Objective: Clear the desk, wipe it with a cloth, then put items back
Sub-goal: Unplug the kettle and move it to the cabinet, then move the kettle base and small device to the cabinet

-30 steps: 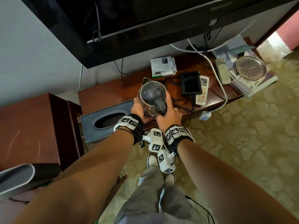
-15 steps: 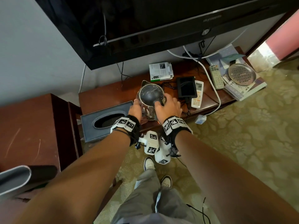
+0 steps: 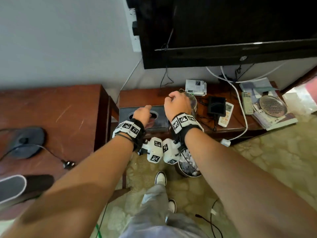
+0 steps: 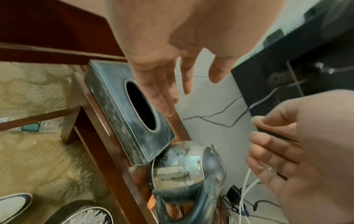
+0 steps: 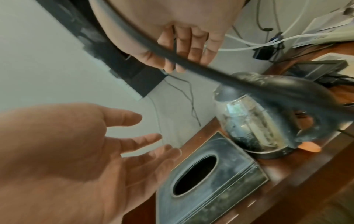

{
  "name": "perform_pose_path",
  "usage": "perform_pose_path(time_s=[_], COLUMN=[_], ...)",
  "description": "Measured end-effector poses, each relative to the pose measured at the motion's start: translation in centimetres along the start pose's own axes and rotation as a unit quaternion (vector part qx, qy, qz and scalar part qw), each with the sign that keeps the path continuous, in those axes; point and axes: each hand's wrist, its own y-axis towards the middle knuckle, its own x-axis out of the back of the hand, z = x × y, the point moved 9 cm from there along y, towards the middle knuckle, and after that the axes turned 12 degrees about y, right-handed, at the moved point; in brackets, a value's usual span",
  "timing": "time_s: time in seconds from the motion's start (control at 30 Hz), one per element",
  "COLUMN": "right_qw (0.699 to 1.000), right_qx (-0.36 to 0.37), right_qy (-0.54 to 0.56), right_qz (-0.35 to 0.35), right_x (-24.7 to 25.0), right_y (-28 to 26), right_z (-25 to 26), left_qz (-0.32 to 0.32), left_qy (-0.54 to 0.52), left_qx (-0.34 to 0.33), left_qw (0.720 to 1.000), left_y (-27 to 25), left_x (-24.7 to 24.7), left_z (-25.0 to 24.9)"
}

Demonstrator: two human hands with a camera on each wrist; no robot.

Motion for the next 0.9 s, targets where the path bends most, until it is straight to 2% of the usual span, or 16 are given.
perform_pose_path(time_s=[0.13,0.33,0.47,0.57,0.77,0.9], right_qw=[0.997,0.976,0.957,0.946,0.914,0.887], right_qx=[0.047,0.119,0.125,0.119,0.1,0.095], right_qy=[0.019,0.012,-0.002,-0.027,-0.115,-0.169], right_qz=[0.055,0.183,0.26,0.3,0.375,0.419], right_x=[-4.5,-14.0,-20.4,-25.2,-36.4,-43.6], right_y=[-3.3,-10.0,-13.9,-16.0,-18.7,-20.1], right_z=[5.4,13.3,16.4,17.9,19.7,20.3], left_qz=[-0.046,-0.14,-0.197,-0.213,-0.234,-0.256], left_qy=[-0.032,-0.085,-0.096,-0.093,0.015,0.156], left_qx=[-0.006,0.014,0.033,0.052,0.068,0.078], left_qw=[0.998,0.986,0.975,0.971,0.97,0.951], left_y=[-2.7,-5.7,-7.1,-6.8,-3.1,-1.4], left_x=[6.6,18.9,26.8,31.9,41.5,48.0], left_z=[2.3,8.0,12.1,15.4,19.6,19.5])
